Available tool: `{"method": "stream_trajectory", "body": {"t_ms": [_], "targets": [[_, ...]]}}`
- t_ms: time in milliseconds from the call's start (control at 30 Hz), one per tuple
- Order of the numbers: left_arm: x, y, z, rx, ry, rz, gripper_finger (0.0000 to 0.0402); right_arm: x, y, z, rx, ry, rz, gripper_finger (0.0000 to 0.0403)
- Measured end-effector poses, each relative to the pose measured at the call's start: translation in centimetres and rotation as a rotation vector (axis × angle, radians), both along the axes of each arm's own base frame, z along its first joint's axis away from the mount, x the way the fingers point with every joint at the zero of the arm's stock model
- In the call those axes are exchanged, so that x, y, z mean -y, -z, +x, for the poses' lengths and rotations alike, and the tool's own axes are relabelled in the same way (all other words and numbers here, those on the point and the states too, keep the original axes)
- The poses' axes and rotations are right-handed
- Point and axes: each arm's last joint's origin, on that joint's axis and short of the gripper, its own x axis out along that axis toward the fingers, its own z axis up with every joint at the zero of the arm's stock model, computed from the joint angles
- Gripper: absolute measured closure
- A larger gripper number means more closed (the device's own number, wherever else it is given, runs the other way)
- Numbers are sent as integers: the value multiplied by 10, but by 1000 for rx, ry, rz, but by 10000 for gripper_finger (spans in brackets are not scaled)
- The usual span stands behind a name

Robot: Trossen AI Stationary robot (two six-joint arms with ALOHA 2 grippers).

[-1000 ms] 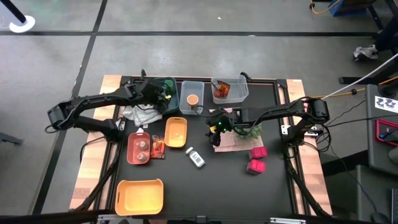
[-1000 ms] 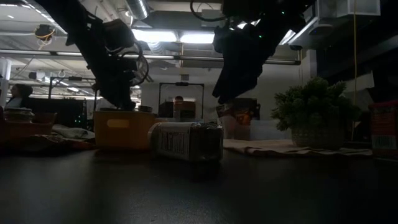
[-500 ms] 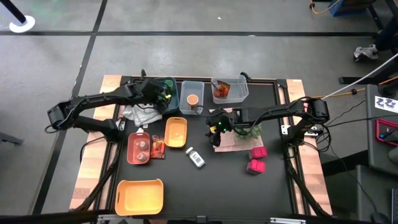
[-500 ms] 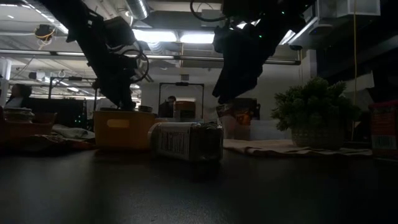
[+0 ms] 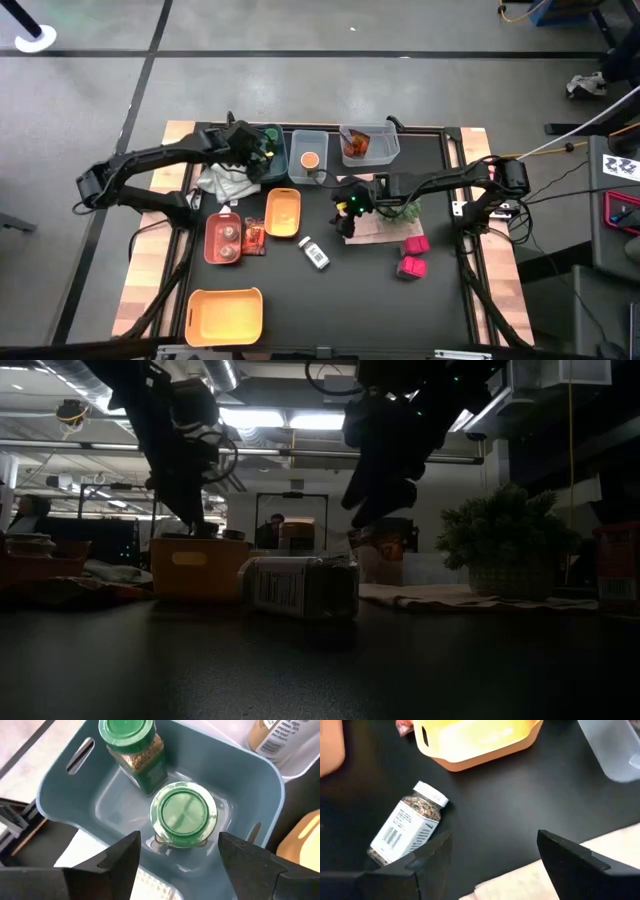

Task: Sort spices by type
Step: Put the bottom red seasoning can into the top yellow bin

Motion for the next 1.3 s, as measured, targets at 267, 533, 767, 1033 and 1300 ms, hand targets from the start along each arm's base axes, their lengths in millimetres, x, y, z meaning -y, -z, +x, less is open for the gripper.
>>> {"method": "stream_trajectory", "body": {"t_ms": [267,533,767,1033,1300], "targets": [[3,-6,-4,-63,10,-36,151,-17,0,0,-8,43,74,114],[12,-7,-12,-105,-4,-84,151,-45,0,-2,-21,56,148,114],[30,-23,-23,-48,21,-63,151,-70,0,-6,-22,156,178,114],[52,-43,-43,74,1,-51,151,-93,0,-11,-16,263,229,114],[68,-53,-47,153,77,-24,150,-109,1,-17,-38,278,260,114]]}}
